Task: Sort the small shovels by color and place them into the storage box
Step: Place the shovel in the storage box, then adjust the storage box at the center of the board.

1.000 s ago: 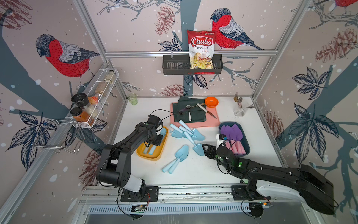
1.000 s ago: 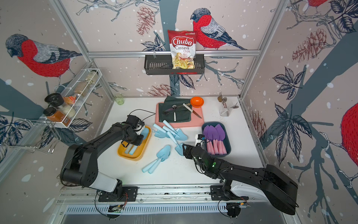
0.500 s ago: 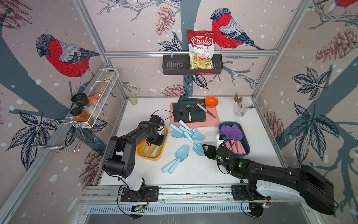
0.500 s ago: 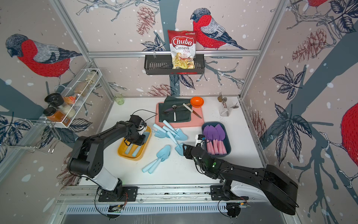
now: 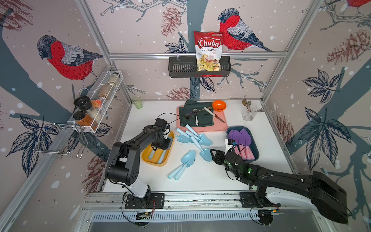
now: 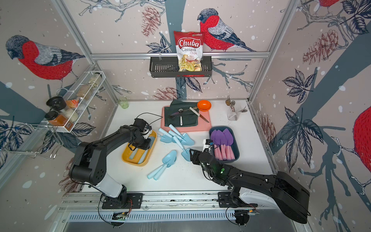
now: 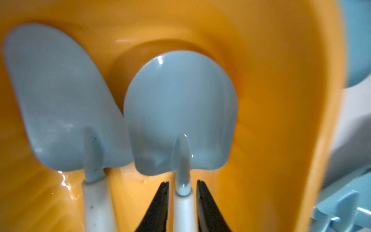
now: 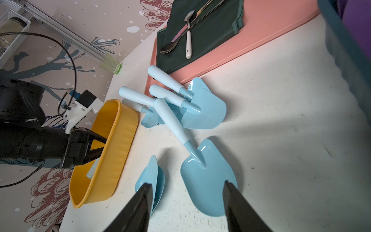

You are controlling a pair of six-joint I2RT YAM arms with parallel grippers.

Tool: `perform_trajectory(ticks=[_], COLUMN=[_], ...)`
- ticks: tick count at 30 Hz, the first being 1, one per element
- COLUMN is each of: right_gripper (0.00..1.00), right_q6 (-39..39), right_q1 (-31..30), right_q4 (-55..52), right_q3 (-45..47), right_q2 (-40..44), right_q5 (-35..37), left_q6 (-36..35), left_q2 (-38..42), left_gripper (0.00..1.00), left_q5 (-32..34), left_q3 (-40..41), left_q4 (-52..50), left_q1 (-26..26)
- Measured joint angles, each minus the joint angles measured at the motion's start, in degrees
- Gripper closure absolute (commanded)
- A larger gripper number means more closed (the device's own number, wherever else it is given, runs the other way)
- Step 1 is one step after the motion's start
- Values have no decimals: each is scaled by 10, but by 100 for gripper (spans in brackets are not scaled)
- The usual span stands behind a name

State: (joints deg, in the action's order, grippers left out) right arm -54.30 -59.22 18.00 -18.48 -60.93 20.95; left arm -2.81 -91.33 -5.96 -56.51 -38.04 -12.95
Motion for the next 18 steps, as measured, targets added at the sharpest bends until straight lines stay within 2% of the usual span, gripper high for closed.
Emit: perform_trajectory(ticks=[5, 9, 12, 18], right_gripper=[37, 36, 34, 32], right_q6=[6, 27, 46, 62], right_q1=[-8, -33, -49, -53], right_q4=[-2, -5, 0, 30], right_q3=[-43, -113, -181, -308], right_q2=[-32, -93, -164, -334], right_q5=[-1, -13, -36, -116], left_q6=[16, 43, 63, 107], left_q2=[73, 128, 154, 164], left_gripper=[51, 39, 24, 22], left_q5=[-15, -16, -17, -33], left_q3=[0, 8, 28, 61], left_q4=[5, 35, 56, 84], left_q1=[23, 90, 139, 218])
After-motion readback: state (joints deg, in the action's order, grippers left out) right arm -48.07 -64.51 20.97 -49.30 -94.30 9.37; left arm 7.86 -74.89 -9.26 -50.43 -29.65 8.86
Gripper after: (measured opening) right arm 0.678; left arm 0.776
